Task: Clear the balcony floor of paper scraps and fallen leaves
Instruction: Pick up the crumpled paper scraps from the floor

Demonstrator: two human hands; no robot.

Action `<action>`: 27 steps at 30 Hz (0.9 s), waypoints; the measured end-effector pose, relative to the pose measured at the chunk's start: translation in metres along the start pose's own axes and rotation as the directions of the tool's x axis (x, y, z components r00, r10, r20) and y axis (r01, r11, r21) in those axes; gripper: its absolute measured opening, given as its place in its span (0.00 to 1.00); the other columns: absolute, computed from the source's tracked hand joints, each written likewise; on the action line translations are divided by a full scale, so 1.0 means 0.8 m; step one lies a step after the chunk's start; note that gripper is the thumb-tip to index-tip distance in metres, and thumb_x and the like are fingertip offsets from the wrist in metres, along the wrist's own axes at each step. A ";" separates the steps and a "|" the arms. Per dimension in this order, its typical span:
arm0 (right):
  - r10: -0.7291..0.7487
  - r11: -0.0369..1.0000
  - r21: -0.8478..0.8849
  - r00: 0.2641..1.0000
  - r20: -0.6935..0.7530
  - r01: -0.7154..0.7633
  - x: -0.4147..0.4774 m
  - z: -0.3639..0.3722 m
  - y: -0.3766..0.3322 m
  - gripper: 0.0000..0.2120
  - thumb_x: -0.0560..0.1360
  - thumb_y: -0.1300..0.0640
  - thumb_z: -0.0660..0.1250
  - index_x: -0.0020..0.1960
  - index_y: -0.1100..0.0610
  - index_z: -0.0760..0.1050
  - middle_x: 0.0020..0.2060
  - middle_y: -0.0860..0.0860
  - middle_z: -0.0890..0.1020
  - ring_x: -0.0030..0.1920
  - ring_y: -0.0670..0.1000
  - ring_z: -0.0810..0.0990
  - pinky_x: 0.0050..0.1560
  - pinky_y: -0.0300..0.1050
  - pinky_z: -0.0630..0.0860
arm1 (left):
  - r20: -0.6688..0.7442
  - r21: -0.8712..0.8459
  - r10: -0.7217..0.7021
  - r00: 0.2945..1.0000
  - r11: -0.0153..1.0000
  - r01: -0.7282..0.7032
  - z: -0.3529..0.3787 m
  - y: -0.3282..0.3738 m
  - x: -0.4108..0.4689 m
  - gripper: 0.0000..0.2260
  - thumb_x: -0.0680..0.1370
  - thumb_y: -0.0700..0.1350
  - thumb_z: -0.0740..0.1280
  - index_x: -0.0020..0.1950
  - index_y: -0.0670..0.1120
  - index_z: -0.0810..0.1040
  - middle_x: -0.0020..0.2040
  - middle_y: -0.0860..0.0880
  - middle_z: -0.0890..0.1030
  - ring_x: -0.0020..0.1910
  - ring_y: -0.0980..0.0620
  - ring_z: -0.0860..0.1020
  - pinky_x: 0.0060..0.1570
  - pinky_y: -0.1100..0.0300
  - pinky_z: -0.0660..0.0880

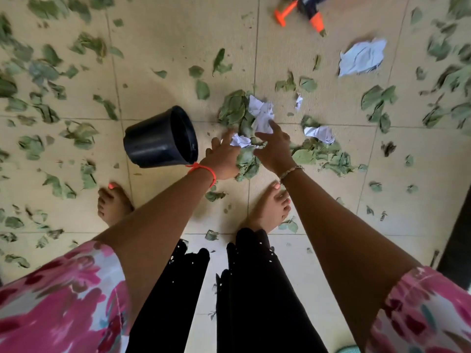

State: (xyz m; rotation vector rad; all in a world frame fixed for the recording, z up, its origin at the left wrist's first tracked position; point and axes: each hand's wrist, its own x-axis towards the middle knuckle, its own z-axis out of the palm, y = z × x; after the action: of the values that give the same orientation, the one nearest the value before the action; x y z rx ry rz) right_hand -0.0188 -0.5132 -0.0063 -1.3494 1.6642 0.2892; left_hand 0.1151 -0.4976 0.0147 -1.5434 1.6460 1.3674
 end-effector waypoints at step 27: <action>0.236 0.925 -0.205 0.908 -0.346 -0.319 0.007 -0.086 0.087 0.14 0.75 0.59 0.65 0.60 0.58 0.73 0.59 0.59 0.70 0.47 0.60 0.78 0.42 0.47 0.68 | -0.375 -0.555 -0.040 0.926 0.810 -0.189 -0.032 0.041 0.036 0.12 0.79 0.40 0.64 0.36 0.39 0.72 0.31 0.45 0.68 0.32 0.52 0.65 0.31 0.63 0.60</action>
State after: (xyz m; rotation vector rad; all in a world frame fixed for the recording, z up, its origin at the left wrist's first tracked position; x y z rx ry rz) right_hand -0.1133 -0.5380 0.0008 -1.3970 2.1587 0.4925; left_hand 0.0846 -0.5373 0.0100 -2.2257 1.5827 1.8357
